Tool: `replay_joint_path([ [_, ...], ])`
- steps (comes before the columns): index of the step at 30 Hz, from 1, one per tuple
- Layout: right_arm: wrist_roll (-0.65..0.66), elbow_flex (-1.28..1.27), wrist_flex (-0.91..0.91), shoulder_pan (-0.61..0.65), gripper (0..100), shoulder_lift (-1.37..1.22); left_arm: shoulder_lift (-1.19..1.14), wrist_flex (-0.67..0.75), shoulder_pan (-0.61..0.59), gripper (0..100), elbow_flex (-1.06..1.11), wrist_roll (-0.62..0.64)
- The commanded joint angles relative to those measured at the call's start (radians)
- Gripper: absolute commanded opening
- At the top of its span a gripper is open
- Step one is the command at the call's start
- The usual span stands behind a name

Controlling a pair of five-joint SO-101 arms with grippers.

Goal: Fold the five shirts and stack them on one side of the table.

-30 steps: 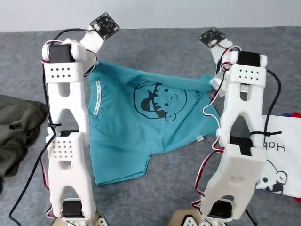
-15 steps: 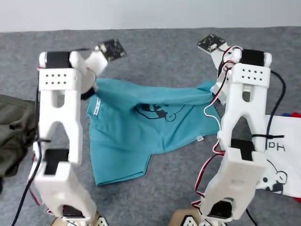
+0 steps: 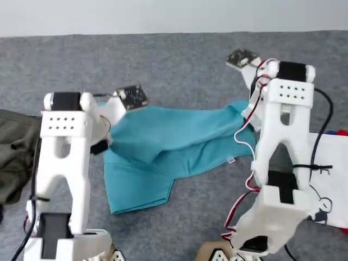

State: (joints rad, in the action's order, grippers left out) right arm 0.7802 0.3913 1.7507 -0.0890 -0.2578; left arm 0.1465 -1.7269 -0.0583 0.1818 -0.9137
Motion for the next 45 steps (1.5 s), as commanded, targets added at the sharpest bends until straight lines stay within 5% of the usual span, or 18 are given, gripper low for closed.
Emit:
replay_joint_path([
  [1, 0.006, -0.089, 0.038, 0.008, 1.0, 0.102, 0.101, -0.029, 0.005, 1, 0.090, -0.025],
  [18, 0.006, -0.239, -0.107, -0.028, 1.0, 0.110, 0.338, -0.025, 0.155, 1, 0.588, -0.023],
  [41, 0.006, -0.235, -0.104, -0.030, 1.3, 0.119, 0.381, 0.012, 0.037, 11, 0.433, 0.003],
  [45, 0.000, -0.235, -0.101, -0.038, 12.9, 0.122, 0.373, 0.017, -0.014, 11, 0.355, 0.002],
])
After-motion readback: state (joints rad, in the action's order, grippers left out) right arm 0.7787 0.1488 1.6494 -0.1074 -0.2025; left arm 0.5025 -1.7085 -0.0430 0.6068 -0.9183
